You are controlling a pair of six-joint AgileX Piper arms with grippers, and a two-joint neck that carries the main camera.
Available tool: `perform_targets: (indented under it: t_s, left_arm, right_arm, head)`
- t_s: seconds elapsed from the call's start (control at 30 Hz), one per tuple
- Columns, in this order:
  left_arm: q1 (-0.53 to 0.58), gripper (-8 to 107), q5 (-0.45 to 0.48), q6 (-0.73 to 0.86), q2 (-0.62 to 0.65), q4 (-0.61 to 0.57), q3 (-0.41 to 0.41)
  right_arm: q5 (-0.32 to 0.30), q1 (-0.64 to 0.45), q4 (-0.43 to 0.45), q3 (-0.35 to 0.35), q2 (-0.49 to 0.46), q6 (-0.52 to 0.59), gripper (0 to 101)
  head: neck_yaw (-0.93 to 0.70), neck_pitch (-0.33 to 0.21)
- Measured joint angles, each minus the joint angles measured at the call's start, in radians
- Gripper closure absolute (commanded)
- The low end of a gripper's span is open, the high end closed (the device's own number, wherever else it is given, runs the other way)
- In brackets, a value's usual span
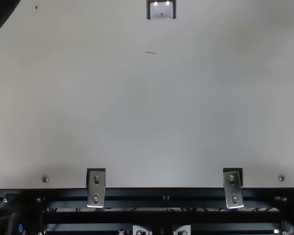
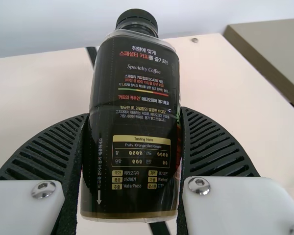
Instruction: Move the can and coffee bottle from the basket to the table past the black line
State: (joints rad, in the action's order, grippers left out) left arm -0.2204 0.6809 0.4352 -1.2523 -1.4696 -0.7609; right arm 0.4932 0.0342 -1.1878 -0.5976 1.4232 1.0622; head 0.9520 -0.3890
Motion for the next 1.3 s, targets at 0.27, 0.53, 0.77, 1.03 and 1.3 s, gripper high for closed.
perform_targets:
  t_s: [0.27,0.53,0.77,1.03,1.3]
  left_arm:
    - [0.0,9,0.0,0.0,0.0,0.0,0.0]
    - [0.0,9,0.0,0.0,0.0,0.0,0.0]
    - [0.0,9,0.0,0.0,0.0,0.0,0.0]
    - [0.0,9,0.0,0.0,0.0,0.0,0.0]
    - [0.0,9,0.0,0.0,0.0,0.0,0.0]
  right_arm:
    - [-0.007,-0.132,0.06,-0.02,0.035,0.039,101]
    - [-0.096,-0.296,0.174,-0.084,0.11,0.021,101]
    - [-0.145,-0.382,0.271,-0.137,0.179,-0.027,101]
    - [-0.155,-0.406,0.361,-0.163,0.253,-0.099,101]
    - [-0.138,-0.415,0.434,-0.164,0.303,-0.177,101]
  head:
    - [0.0,0.0]
    - [-0.005,0.0]
    - [-0.005,0.0]
    - [0.0,0.0]
    - [0.0,0.0]
